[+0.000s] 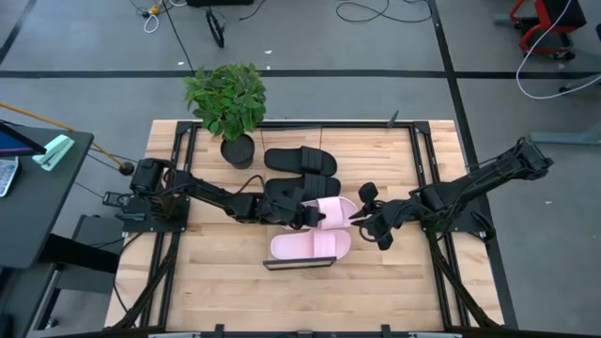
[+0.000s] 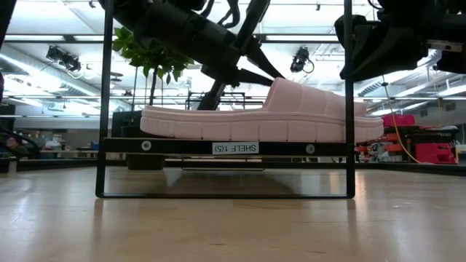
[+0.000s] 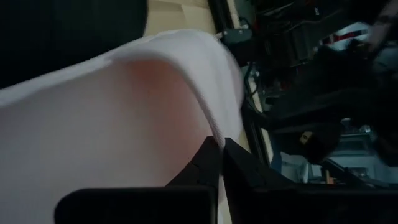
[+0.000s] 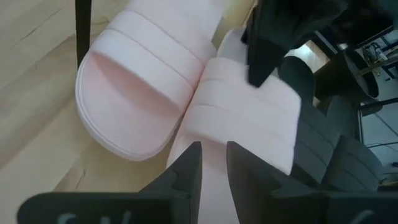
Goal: Pick and place slides into the shelf
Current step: Put the pink slipper on the shelf
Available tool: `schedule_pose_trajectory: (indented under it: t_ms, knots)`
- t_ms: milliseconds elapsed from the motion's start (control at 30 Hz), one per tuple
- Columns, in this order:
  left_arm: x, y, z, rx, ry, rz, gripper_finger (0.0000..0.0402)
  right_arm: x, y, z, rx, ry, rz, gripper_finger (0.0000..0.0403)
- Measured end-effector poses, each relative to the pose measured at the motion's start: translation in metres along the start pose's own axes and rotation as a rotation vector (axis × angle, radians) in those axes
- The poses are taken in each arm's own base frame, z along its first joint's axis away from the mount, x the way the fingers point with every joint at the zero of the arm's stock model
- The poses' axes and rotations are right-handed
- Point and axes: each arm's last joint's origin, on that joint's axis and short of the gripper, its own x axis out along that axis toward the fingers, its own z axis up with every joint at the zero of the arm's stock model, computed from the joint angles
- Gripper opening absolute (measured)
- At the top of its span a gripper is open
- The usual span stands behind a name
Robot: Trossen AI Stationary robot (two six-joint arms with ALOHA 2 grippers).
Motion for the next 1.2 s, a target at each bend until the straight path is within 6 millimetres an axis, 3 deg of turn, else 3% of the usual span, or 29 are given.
schedule_pose_trajectory:
  t_ms: [433,767,1200]
  knots:
    - [0.001,0.01,-0.001,-0.014,0.047,0.088,0.0016,0.002,0.001,-0.001,-0.003,0.011,0.005,0.008]
    - [0.004,0.015,0.013,0.019,0.051,0.104,0.0022,0.002,0.001,-0.001,-0.003,0.011,0.005,0.008]
    - [0.017,0.032,0.005,0.041,0.094,0.151,0.0018,0.002,0.001,-0.001,-0.001,0.014,0.006,0.008]
